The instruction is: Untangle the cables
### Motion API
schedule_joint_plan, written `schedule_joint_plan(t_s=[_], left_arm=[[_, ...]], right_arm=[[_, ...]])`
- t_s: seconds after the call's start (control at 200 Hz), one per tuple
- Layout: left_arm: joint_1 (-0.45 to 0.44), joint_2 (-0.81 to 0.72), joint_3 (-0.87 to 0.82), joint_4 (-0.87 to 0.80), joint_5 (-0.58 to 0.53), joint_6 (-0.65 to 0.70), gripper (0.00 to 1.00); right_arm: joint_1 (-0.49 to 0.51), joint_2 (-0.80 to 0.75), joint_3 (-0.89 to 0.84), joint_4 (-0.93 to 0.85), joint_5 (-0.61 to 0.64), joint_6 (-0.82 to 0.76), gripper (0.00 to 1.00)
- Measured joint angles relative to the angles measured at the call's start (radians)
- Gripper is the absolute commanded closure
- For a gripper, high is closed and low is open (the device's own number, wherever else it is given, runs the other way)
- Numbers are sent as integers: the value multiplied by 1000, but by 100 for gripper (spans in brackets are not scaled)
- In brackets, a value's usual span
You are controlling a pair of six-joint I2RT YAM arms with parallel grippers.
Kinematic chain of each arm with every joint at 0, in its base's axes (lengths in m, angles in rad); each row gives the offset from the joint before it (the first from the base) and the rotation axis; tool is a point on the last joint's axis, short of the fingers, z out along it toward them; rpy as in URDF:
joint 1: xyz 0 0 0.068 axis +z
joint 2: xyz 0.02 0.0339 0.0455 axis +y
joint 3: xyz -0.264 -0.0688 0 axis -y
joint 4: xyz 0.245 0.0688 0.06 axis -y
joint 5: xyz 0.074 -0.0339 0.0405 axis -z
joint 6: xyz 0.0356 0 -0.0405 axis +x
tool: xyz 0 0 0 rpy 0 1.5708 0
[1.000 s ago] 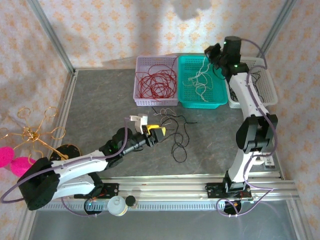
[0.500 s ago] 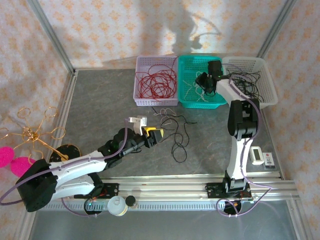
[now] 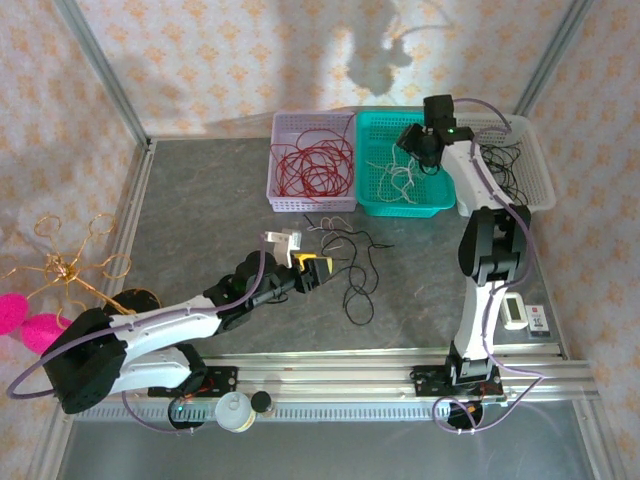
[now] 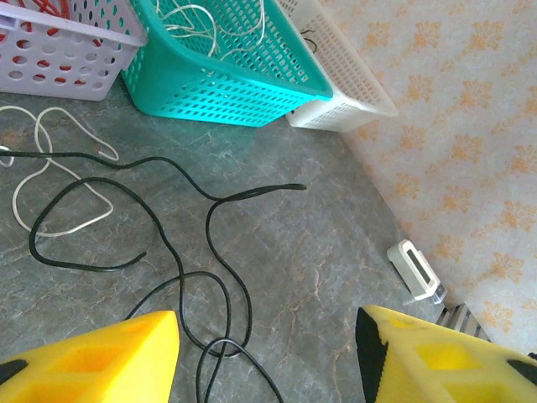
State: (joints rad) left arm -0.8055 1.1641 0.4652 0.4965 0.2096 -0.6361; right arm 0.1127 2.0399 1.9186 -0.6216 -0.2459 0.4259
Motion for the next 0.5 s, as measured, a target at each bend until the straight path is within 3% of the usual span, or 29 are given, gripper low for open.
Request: schedule_joint_plan(t_s=[0.33,0.501], left_arm=[[0,1,0,0,18,-1,42],[0,-7,0,-32,16,-3,42]], right_arm=[[-20,-101,-6,-162,63,-115,47],[-8,-286,-141,-170,28,-143,50]])
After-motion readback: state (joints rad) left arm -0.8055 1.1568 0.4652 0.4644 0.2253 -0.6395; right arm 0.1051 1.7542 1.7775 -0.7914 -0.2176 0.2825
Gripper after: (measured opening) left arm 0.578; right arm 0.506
